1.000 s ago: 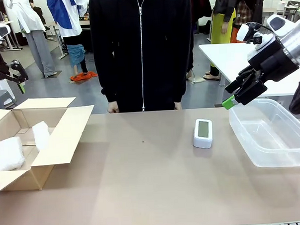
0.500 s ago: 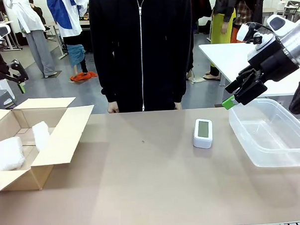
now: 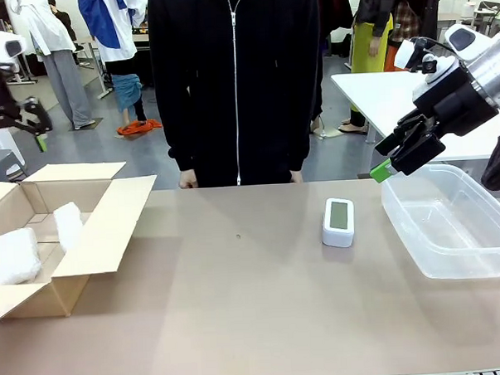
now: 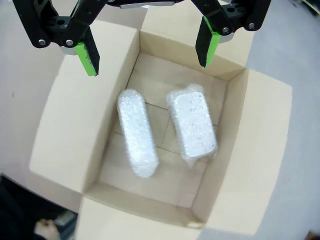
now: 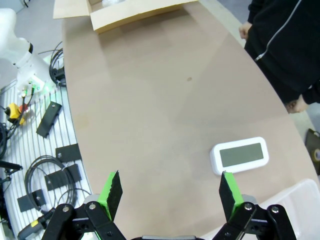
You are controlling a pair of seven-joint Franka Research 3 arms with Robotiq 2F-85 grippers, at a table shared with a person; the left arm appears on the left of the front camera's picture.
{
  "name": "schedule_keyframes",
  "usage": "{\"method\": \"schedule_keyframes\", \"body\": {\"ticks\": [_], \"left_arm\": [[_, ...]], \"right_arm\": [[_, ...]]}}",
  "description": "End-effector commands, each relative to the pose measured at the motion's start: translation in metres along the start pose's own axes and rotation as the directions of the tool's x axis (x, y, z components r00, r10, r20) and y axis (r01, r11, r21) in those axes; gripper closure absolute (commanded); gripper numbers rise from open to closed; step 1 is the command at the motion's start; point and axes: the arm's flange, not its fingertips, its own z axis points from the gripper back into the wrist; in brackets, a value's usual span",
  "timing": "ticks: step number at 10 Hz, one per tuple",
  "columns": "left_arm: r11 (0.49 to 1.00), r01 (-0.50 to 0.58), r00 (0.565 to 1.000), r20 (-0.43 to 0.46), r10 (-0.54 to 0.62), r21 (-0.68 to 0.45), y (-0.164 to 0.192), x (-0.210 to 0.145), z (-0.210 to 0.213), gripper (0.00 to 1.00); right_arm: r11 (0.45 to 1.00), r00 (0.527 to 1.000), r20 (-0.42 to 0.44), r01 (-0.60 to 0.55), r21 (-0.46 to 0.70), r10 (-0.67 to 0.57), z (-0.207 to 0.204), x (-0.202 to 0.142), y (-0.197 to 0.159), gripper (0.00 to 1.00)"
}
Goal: Separate and place wrapped and unwrapped clocks.
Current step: Pick up the Digital clock indicated by the person.
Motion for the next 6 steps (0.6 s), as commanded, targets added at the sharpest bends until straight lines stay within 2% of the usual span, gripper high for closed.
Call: {"method": "schedule_keyframes", "body": {"ticks": [1, 2, 3, 4, 5, 6], "left_arm": [[0.935, 0.351, 0.936, 0.017, -0.352, 0.041, -0.051, -0.014, 0.026, 0.00], [0.825, 0.565, 0.825, 0.034, -0.565, 0.013, -0.077, -0.034, 0.032, 0.00], [0.676, 0.736, 0.677, 0.057, -0.734, -0.033, -0.087, -0.056, 0.036, 0.00], [0.514, 0.843, 0.531, 0.089, -0.843, -0.157, -0.082, -0.071, 0.043, 0.00], [0.379, 0.893, 0.419, 0.141, -0.897, -0.243, -0.071, -0.082, 0.045, 0.00], [0.196, 0.921, 0.288, 0.250, -0.924, -0.337, -0.061, -0.089, 0.044, 0.00]], "right_arm": [[1.000, 1.000, 0.028, -0.010, 0.025, 0.009, -0.001, 0.002, -0.003, 0.00], [1.000, 1.000, 0.028, -0.010, 0.025, 0.009, -0.001, 0.002, -0.003, 0.00], [1.000, 1.000, 0.028, -0.010, 0.025, 0.009, -0.001, 0.002, -0.003, 0.00], [1.000, 1.000, 0.028, -0.010, 0.025, 0.009, -0.001, 0.002, -0.003, 0.00], [1.000, 1.000, 0.028, -0.010, 0.025, 0.009, -0.001, 0.002, -0.003, 0.00], [1.000, 1.000, 0.028, -0.010, 0.025, 0.009, -0.001, 0.002, -0.003, 0.00]]}}
